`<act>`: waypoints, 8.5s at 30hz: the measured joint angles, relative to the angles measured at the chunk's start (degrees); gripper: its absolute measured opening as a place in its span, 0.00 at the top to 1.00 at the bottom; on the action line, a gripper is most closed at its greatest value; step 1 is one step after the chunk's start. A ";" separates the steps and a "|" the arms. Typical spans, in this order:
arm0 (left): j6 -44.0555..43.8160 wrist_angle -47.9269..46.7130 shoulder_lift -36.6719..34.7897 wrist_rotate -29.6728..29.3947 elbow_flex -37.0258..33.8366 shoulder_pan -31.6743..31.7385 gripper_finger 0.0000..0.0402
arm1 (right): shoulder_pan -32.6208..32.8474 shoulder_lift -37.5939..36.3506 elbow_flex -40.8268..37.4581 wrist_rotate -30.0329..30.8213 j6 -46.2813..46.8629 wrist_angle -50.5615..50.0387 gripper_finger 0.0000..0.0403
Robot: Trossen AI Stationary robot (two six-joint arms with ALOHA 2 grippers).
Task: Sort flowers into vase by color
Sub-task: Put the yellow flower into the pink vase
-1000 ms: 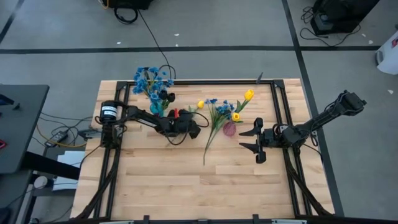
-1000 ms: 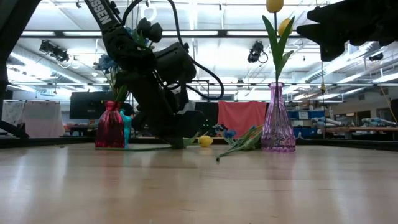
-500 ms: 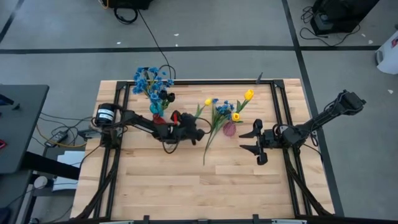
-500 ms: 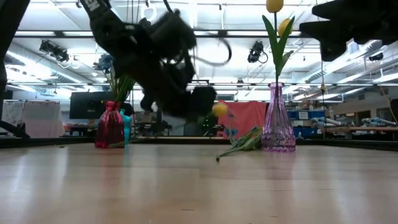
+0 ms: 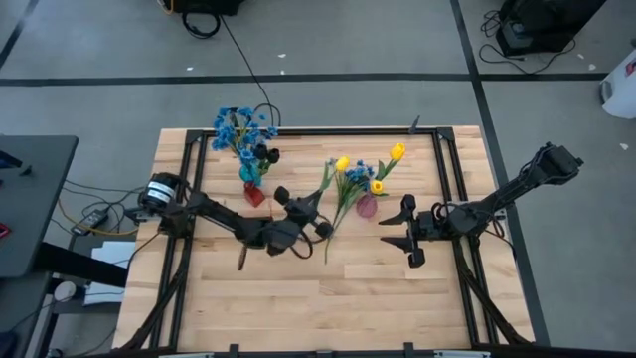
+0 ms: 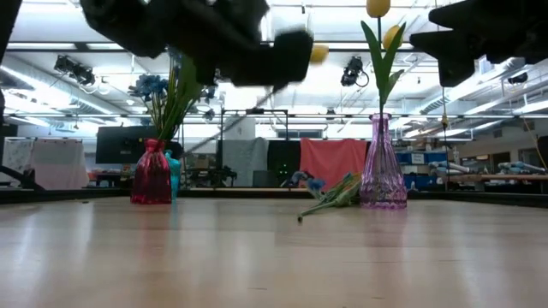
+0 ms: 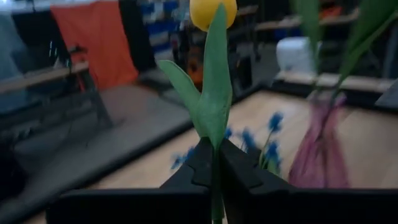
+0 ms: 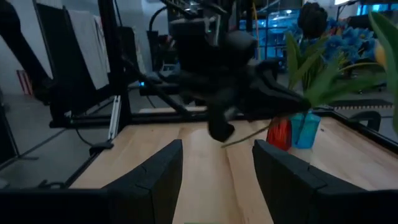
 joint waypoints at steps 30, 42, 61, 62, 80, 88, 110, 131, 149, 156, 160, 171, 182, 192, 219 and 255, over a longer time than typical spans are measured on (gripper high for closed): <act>14.69 21.87 -0.13 38.14 4.36 -7.67 0.96 | 0.31 24.45 13.44 -1.57 -10.07 19.38 0.30; 14.60 20.54 1.40 41.06 7.02 -6.40 0.96 | -1.34 29.59 17.49 -2.95 -10.34 18.18 0.39; 15.00 26.25 8.39 43.55 9.12 -4.48 0.96 | -2.84 30.59 17.76 -3.17 -9.14 19.01 0.62; 15.02 26.20 8.39 43.64 9.24 -4.44 0.96 | -2.83 30.57 17.75 -3.33 -9.14 19.03 0.63; 16.11 27.98 8.17 41.58 9.35 -4.61 0.96 | -1.92 29.61 17.82 -6.14 -10.45 17.37 0.43; 16.11 28.56 8.00 41.62 9.38 -4.65 0.96 | -1.87 29.65 17.75 -5.06 -10.48 15.77 0.33; 13.64 26.93 7.97 43.57 9.38 -5.05 0.96 | -3.32 29.65 17.73 -4.63 -10.60 15.81 0.91; 8.05 8.41 5.94 25.67 9.27 -9.25 0.48 | 9.90 7.41 17.73 22.04 -1.23 -19.59 0.95; -4.29 3.33 24.03 19.15 20.52 -0.55 0.45 | 23.64 3.87 17.73 53.38 -2.91 -22.49 0.95; 0.78 5.63 24.04 19.35 20.50 2.06 0.26 | 28.74 3.45 17.75 64.04 -7.60 -20.07 0.95; 0.94 5.46 24.04 24.93 20.50 5.11 0.15 | 28.76 3.45 17.75 64.14 -9.81 -17.69 0.95; 1.78 7.40 24.04 32.99 20.48 9.83 0.16 | 24.99 2.81 17.75 61.07 -32.77 3.97 0.95; 2.65 8.69 24.04 42.48 20.48 14.18 0.28 | 18.13 0.52 17.75 56.20 -40.57 9.24 0.95; 2.60 9.55 24.04 50.58 20.47 15.66 0.43 | 17.25 0.58 17.75 56.35 -36.02 6.15 0.95; 1.40 10.15 24.04 51.40 20.46 15.72 0.70 | 9.59 -0.42 17.77 45.27 -13.96 -16.37 0.95; -0.11 9.09 23.93 51.20 20.52 15.69 0.70 | -6.39 -3.83 39.95 17.79 11.25 -72.47 0.95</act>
